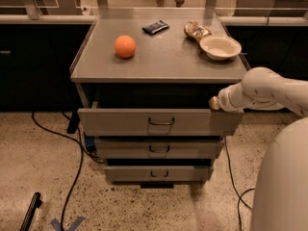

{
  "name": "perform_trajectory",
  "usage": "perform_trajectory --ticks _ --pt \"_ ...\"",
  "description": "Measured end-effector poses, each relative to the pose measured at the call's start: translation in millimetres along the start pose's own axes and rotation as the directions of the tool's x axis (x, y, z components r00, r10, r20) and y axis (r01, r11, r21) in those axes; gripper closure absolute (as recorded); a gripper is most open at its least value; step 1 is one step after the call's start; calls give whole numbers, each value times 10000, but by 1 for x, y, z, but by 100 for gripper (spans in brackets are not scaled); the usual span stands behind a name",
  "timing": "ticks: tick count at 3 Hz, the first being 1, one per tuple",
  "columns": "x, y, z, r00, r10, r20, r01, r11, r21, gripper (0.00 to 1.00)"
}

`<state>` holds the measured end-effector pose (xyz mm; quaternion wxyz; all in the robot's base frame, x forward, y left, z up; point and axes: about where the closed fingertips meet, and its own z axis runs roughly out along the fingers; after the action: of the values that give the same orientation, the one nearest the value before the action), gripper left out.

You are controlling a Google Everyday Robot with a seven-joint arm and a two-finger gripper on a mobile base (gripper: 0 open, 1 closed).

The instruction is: Open top drawer

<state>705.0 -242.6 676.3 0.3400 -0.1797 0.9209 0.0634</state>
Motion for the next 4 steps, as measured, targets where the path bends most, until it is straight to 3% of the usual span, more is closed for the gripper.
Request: perform_trajectory --ticks 1,2,3,4 --pt "21 9 -5 9984 -205 -521 169 9975 -688 100" --pt "20 9 -6 9984 -204 -521 168 9975 -691 100" --pt "59 20 -35 9974 -73 -720 -36 9888 -1491 100" --pt "62 22 -39 9973 -54 -737 -67 9867 -1626 100"
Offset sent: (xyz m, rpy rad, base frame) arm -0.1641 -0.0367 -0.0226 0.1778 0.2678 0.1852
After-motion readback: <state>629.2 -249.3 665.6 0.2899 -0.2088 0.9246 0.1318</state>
